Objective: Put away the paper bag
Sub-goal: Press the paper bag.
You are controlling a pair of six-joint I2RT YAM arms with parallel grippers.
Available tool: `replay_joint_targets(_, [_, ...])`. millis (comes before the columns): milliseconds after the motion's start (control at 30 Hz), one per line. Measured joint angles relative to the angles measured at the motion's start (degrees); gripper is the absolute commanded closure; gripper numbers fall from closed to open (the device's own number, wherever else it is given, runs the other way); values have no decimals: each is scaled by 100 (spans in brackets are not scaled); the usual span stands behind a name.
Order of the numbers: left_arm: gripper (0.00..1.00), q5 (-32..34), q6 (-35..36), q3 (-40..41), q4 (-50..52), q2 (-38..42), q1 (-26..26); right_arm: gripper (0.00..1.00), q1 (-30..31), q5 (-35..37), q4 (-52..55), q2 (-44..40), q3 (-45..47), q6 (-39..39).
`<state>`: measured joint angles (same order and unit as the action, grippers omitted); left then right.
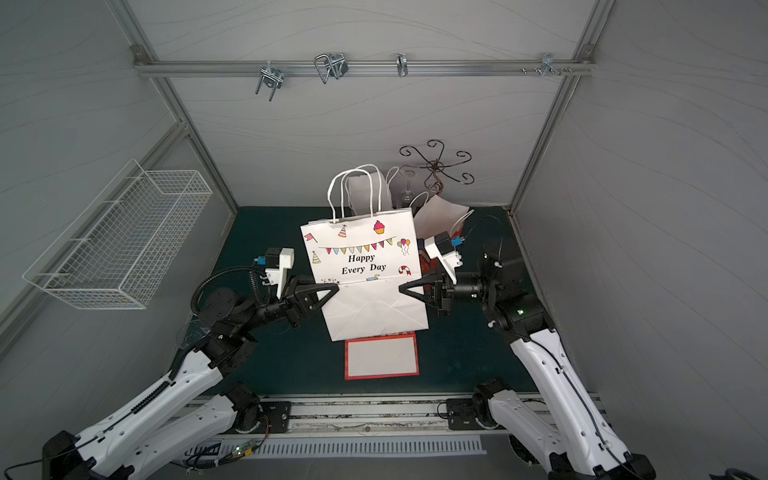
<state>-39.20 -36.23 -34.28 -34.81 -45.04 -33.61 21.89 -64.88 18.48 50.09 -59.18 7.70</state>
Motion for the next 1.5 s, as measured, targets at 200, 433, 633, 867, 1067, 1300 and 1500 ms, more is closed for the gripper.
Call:
replay_joint_targets(200, [100,0,26,-66,-66,-2,-11,100,-9,-44,61,0,0,-63])
replay_joint_targets(433, [76,83,20,-85,-66,-2,-11,100,-31,-96,243,-2,0,-160])
replay_joint_targets(633, [97,275,101,-258,-72,39,-9,100,-101,-197,555,-11,9,-313])
replay_joint_targets(867, [88,302,205,-275,-48,59,-20,100,-109,-232,662,-17,24,-378])
replay_joint_targets(1067, [76,546,275,-369,-15,72,-15,100,-114,-271,935,-15,52,-551])
replay_joint_targets(1300, [100,817,442,-483,-20,155,-17,100,-122,-291,1082,-15,149,-636])
replay_joint_targets(1500, [77,844,459,-494,-13,142,-17,100,-131,-299,1082,-15,151,-710])
